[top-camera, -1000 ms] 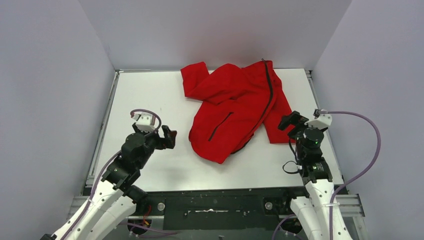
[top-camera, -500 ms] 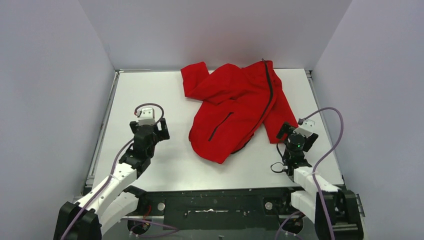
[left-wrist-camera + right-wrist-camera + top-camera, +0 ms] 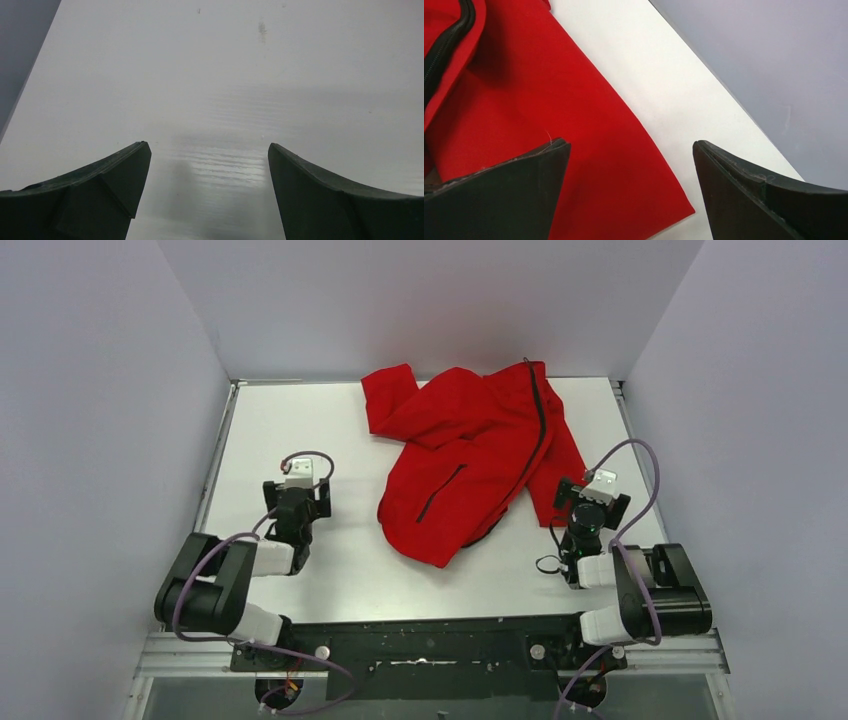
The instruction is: Zip up the jacket
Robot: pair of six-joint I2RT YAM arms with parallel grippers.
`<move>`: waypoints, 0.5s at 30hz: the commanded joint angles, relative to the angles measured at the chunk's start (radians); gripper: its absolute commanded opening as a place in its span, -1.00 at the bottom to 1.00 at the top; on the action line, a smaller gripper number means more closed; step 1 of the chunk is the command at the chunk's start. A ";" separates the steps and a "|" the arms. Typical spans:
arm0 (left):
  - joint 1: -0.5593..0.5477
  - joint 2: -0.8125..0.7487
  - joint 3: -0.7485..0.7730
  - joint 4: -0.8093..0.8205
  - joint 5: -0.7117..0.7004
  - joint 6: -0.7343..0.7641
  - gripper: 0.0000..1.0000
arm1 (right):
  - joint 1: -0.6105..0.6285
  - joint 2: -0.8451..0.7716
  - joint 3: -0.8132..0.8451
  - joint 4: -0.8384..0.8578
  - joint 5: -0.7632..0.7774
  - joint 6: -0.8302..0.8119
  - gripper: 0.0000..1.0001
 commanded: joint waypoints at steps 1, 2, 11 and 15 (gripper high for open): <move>0.062 0.109 0.002 0.321 0.075 0.082 0.80 | -0.012 0.113 -0.023 0.349 0.005 -0.065 1.00; 0.097 0.133 0.012 0.325 0.123 0.066 0.81 | -0.017 0.114 -0.028 0.344 0.005 -0.051 1.00; 0.236 0.205 -0.073 0.536 0.246 -0.060 0.93 | -0.118 0.167 0.003 0.311 -0.120 0.020 1.00; 0.237 0.198 -0.077 0.533 0.241 -0.060 0.93 | -0.146 0.160 0.075 0.161 -0.169 0.049 1.00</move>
